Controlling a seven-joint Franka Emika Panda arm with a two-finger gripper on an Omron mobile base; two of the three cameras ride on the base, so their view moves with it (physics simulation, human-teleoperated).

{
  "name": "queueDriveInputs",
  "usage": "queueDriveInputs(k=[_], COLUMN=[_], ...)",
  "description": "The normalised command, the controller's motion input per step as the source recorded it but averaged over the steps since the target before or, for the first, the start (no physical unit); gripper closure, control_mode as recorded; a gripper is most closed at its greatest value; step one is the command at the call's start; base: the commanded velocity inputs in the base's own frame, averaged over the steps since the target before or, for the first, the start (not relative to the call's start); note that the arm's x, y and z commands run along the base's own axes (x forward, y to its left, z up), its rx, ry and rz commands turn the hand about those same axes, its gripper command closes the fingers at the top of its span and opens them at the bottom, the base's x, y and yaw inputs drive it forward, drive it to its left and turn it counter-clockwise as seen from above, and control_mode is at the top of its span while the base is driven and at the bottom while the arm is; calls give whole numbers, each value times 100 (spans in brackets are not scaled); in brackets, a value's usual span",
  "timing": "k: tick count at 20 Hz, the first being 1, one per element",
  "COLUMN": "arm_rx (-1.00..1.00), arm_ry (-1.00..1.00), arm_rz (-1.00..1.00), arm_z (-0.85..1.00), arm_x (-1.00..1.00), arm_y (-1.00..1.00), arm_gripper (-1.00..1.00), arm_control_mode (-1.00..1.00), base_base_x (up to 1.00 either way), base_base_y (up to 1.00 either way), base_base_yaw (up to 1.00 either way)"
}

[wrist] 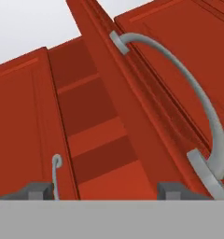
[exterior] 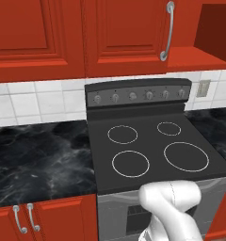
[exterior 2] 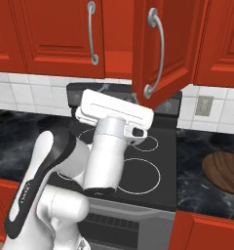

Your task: Open the cabinet. Pick the bowls from the counter and place them in the cabinet. Then close the cabinet.

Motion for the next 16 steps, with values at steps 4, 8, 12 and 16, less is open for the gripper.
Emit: queueDriveInputs(k=[4, 8, 12, 16], arm_rx=[0, 2, 11, 20], arm_ry=[5, 1, 2, 1], arm_rz=[-6, -9, -15, -23], arm_z=[-18, -2, -1, 0], arm_x=[97, 60, 60, 28], arm_y=[-25, -38, -93, -100], arm_gripper=[-100, -100, -100, -100], arm_control_mode=[-100, -100, -100, -100], base_base_x=[0, 0, 0, 0], base_base_y=[0, 0, 0, 0], base_base_yaw=[0, 0, 0, 0])
